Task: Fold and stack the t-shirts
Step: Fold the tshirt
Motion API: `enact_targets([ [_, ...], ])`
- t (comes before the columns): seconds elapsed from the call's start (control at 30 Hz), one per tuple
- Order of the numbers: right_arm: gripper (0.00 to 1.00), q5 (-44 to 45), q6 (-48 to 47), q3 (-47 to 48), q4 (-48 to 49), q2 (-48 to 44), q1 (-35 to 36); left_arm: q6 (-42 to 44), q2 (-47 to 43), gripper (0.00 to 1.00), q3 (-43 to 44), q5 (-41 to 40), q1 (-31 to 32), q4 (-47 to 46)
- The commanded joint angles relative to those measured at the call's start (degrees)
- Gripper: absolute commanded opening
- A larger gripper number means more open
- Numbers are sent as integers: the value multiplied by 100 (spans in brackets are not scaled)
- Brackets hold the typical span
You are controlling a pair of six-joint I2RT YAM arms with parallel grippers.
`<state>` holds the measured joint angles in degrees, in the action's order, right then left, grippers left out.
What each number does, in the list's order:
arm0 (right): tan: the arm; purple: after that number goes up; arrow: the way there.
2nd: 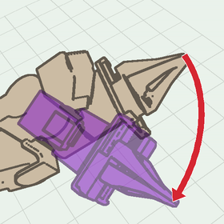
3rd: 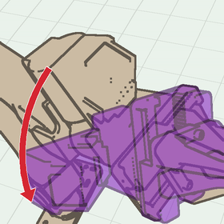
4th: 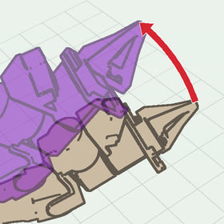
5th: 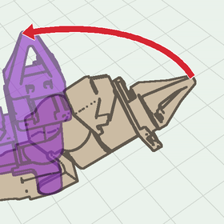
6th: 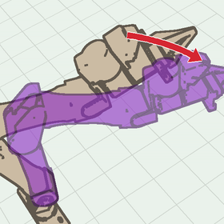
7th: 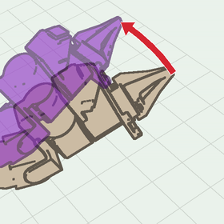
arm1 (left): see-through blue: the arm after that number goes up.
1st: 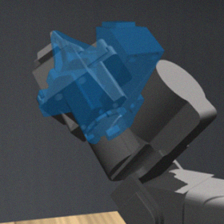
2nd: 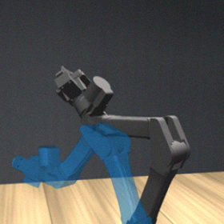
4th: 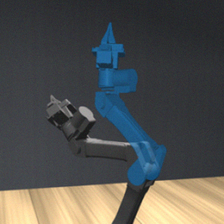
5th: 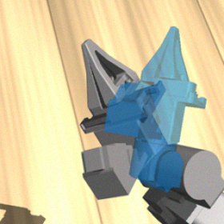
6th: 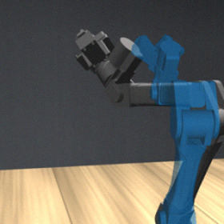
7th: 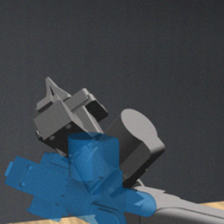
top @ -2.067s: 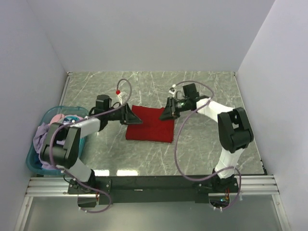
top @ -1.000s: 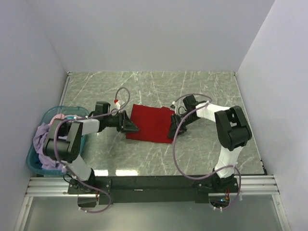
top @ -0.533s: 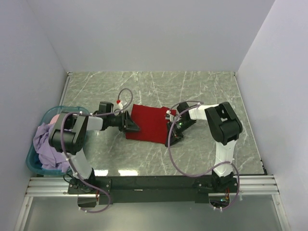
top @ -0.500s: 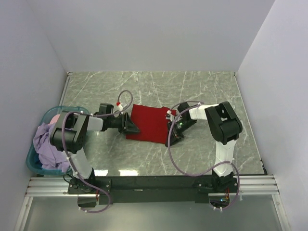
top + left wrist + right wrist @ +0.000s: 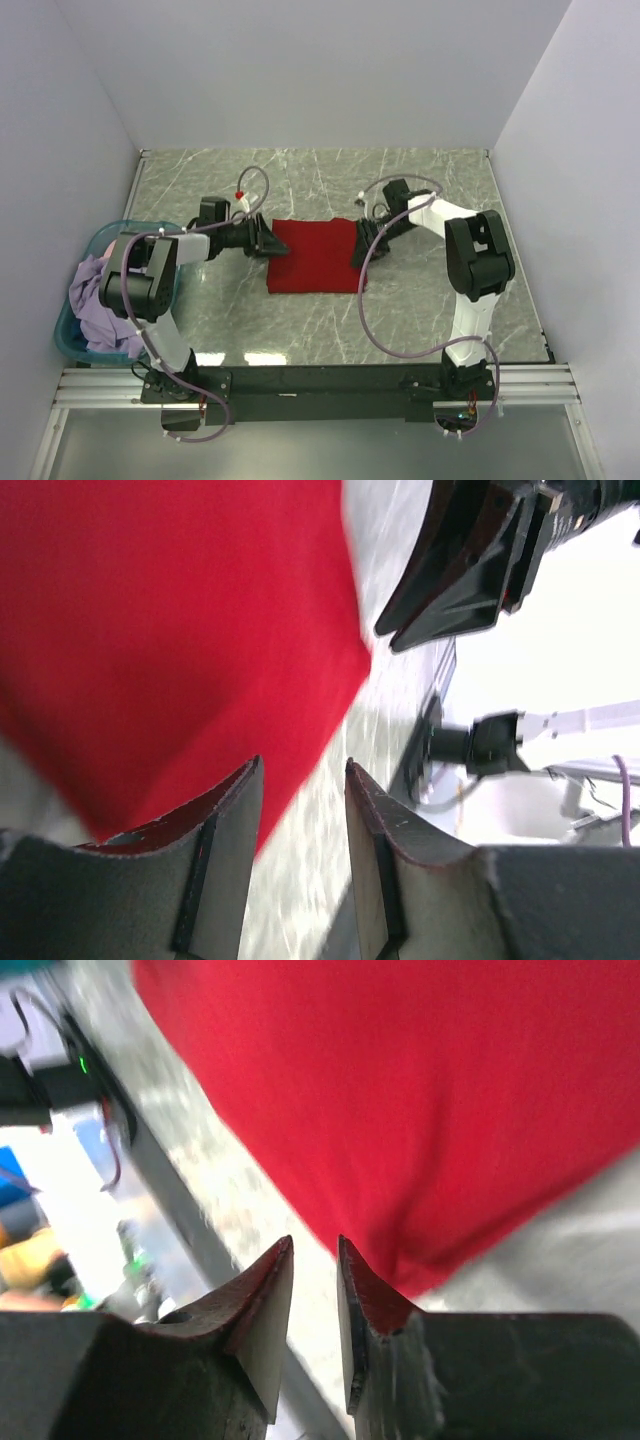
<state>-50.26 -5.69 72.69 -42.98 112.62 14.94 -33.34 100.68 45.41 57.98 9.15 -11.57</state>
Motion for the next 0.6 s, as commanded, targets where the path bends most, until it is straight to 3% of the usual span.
enact_targets([
  [0.0,32,33,567,570,982,-206,-26,-433,293,44,582,-93,-1,-738],
  [0.23,32,86,2071,1186,2591,770,-96,-1156,1532,42,1715,-558,17,-1470],
  [0.43,32,473,2687,1441,2953,1446,-535,-1368,2349,41,2165,-928,-185,-1594],
  [0.57,34,552,2933,1573,3015,1553,-948,-1359,2360,41,2227,-1034,-352,-1559],
])
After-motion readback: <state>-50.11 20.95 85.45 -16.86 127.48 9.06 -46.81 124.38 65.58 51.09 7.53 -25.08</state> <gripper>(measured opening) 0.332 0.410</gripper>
